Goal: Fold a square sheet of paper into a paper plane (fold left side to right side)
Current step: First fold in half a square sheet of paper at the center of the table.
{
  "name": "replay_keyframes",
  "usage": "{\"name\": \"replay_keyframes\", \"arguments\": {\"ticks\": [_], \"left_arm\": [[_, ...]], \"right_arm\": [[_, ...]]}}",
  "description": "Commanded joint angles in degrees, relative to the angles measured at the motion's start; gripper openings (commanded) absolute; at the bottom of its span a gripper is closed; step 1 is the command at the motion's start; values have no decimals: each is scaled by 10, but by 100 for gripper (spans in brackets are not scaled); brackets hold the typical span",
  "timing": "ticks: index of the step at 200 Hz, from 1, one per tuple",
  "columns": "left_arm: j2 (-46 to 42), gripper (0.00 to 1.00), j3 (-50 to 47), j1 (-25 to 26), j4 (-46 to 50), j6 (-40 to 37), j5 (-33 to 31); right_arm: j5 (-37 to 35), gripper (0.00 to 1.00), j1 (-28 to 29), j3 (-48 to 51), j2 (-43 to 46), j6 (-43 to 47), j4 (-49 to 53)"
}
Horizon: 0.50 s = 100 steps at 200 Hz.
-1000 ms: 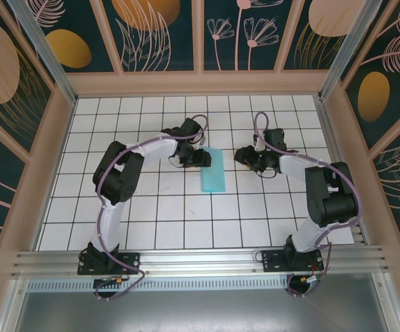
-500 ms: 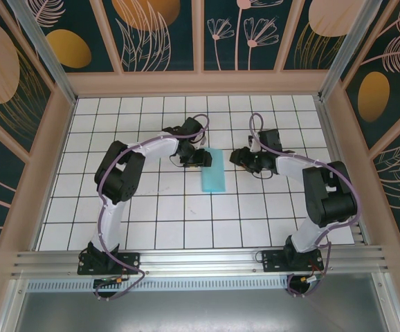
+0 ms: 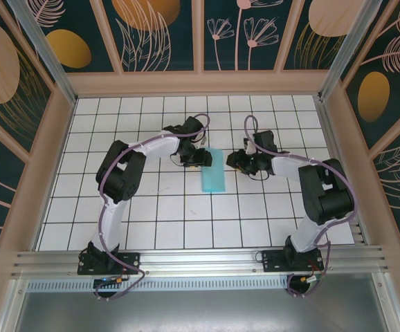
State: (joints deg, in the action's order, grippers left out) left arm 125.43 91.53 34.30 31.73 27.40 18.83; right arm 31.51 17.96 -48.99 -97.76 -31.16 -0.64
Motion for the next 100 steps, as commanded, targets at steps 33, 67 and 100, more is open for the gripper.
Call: {"name": "replay_keyframes", "arguments": {"ticks": [33, 67, 100], "left_arm": [[61, 56, -5, 17, -57, -15, -11], [62, 56, -3, 17, -55, -15, -14], [66, 56, 1, 20, -50, -17, -18]], "right_arm": [[6, 35, 15, -30, -21, -9, -7], [0, 36, 15, -31, -15, -8, -2], [4, 35, 15, -30, -14, -9, -3]]}}
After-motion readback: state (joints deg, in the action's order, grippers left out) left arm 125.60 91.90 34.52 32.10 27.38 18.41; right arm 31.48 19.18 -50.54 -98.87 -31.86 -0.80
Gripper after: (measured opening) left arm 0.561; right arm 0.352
